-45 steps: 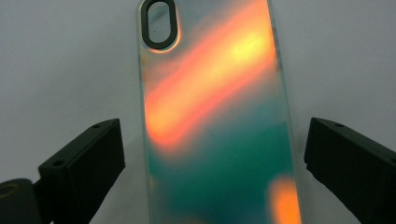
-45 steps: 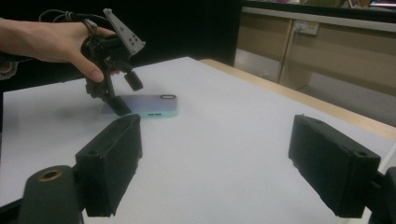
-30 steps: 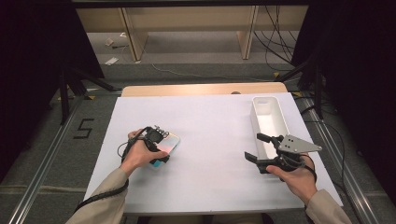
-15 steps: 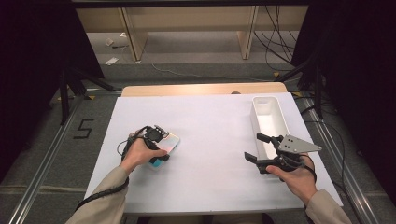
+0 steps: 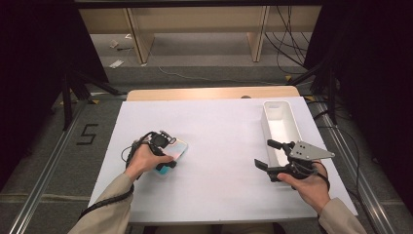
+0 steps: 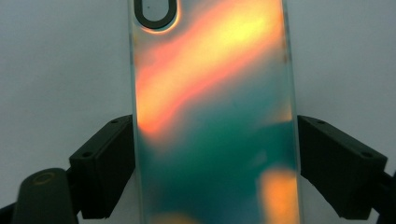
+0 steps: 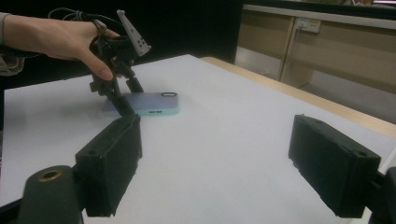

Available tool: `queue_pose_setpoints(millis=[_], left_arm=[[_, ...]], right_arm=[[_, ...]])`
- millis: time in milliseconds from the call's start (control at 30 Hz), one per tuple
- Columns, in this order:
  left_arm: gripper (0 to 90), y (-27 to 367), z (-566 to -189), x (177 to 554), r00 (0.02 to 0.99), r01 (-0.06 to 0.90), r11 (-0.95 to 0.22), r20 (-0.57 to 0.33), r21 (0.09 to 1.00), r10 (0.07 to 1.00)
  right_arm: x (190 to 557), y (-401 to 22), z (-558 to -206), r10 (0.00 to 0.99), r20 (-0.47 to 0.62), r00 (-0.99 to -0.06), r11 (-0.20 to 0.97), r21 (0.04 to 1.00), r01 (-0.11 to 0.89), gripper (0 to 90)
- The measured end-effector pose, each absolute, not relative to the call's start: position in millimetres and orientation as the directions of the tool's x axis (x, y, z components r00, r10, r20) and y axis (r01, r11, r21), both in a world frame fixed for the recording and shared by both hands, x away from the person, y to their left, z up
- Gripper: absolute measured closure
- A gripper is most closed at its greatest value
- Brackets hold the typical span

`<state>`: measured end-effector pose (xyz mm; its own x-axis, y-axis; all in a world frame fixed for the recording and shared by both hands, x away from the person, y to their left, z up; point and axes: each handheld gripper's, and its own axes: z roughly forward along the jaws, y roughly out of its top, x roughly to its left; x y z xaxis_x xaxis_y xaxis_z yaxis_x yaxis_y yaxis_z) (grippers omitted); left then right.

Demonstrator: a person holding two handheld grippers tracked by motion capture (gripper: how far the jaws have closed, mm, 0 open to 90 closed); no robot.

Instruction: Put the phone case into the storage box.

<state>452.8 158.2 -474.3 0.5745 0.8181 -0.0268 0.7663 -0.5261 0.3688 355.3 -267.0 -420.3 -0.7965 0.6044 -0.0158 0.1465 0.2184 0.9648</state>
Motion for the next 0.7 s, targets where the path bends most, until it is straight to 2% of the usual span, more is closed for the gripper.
queue_pose_setpoints(millis=[700], left_arm=[[16.6, 158.4, -474.1, 450.7, 0.562, 0.772, -0.513, -0.025, 0.374, 0.827]], right_arm=[[355.4, -267.2, -420.0, 0.605, -0.019, -0.796, 0.218, 0.966, 0.142, 18.1]])
